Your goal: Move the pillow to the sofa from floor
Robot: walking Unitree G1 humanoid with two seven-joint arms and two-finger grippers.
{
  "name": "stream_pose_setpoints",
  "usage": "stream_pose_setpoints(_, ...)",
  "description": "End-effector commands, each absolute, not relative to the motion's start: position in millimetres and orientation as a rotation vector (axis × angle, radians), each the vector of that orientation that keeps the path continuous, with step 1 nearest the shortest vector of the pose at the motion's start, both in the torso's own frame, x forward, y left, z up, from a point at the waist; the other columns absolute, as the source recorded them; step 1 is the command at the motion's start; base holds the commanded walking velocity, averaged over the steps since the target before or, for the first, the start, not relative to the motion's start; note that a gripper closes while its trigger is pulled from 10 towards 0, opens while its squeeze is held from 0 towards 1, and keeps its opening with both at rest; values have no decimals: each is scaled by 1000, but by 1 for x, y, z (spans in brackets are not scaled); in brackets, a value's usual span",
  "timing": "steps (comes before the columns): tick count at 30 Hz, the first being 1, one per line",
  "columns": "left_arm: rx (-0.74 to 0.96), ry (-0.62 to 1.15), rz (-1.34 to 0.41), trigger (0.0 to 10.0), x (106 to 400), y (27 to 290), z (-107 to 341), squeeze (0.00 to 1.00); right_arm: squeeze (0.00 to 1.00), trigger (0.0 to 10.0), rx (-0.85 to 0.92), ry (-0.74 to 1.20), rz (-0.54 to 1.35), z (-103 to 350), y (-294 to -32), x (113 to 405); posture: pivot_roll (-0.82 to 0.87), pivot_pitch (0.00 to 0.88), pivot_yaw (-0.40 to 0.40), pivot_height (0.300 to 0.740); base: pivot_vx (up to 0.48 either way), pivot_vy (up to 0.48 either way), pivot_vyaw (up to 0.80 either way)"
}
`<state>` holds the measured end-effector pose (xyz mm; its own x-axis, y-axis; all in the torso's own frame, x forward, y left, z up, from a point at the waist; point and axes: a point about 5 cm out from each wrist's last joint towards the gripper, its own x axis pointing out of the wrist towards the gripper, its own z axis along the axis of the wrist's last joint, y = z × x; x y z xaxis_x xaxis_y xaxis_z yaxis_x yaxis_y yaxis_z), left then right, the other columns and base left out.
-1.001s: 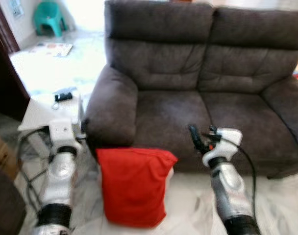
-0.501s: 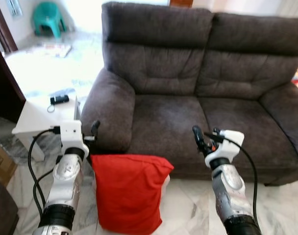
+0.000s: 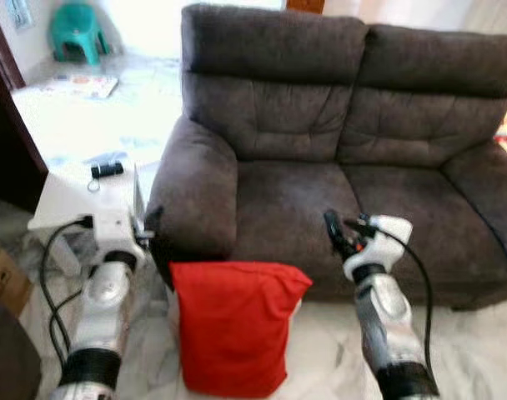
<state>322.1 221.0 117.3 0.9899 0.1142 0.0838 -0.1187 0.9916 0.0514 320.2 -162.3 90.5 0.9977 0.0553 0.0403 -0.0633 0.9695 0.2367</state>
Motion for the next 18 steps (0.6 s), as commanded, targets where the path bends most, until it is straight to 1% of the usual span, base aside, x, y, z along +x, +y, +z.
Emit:
stream_pose_setpoints(1,45,-76,73,10000,324,207,116,0,0,10000,232,-14,20,86,-175,317,-10,0,-70,740,0,394,-575)
stream_pose_setpoints(2,44,-77,73,10000,324,207,116,0,0,10000,232,-18,21,86,-174,317,-11,0,-70,740,0,300,0)
stream_pose_setpoints(18,36,-113,61,10000,326,200,124,0,0,10000,244,-26,46,87,-170,317,-8,0,-71,740,0,0,0)
